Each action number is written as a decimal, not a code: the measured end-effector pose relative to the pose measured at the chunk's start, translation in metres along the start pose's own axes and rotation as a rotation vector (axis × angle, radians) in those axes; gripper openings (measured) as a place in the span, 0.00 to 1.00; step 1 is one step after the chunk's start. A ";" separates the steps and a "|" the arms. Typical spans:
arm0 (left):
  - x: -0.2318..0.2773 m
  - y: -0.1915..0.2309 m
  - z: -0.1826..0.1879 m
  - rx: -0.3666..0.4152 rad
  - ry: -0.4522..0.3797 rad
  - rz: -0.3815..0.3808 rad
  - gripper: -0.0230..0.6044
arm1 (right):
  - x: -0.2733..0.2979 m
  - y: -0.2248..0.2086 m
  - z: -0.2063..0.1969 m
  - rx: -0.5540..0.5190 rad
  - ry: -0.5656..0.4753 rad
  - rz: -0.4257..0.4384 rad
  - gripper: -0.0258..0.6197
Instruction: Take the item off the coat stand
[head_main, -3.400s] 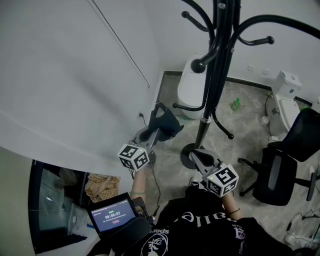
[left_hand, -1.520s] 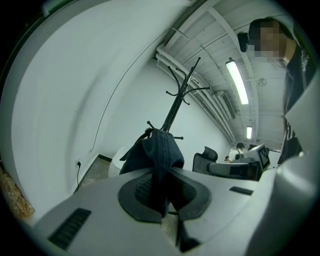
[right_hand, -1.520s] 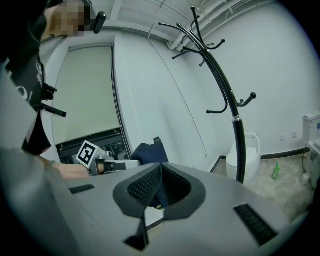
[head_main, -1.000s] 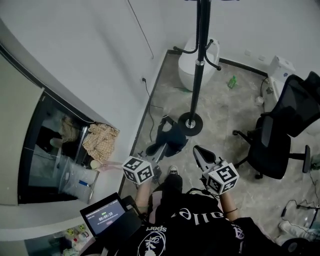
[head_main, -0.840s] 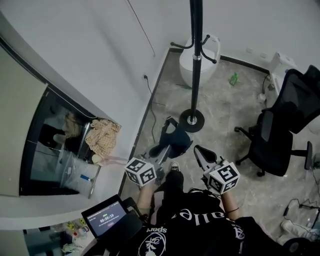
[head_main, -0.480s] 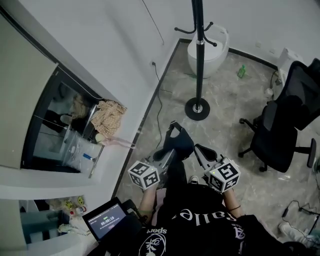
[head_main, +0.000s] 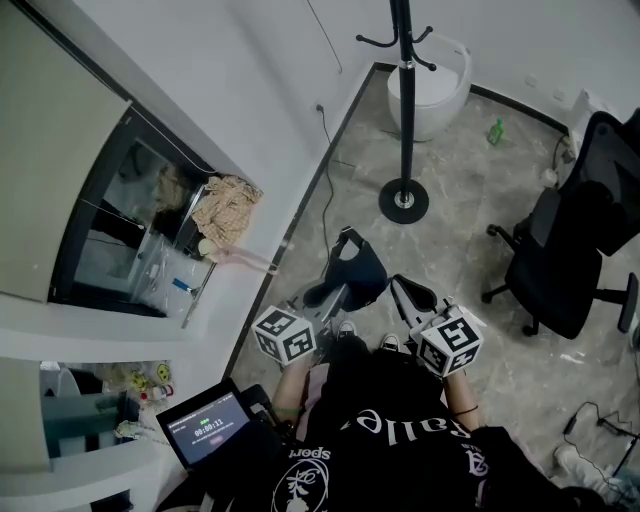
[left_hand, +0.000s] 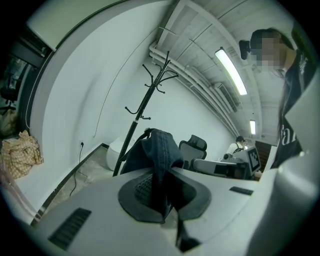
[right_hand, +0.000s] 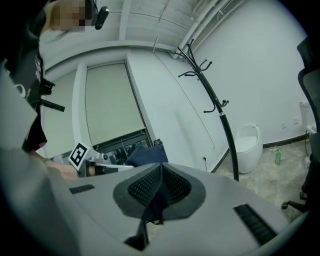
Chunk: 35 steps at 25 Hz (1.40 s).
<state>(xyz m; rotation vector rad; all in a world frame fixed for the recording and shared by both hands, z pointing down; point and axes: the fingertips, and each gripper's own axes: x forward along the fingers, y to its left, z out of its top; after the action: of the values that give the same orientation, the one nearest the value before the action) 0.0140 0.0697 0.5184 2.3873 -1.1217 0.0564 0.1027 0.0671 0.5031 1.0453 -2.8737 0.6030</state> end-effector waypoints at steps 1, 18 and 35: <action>0.000 -0.001 0.000 0.008 0.005 0.001 0.05 | -0.003 0.000 0.000 0.000 -0.002 -0.007 0.07; -0.039 0.000 -0.009 0.052 0.042 -0.086 0.05 | 0.003 0.031 -0.019 0.017 0.026 -0.113 0.07; -0.138 0.030 -0.021 0.074 0.036 -0.131 0.05 | 0.039 0.134 -0.048 -0.014 0.026 -0.128 0.07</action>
<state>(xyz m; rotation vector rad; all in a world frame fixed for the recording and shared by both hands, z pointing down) -0.0953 0.1616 0.5157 2.5091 -0.9598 0.0971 -0.0161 0.1548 0.5071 1.1978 -2.7583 0.5825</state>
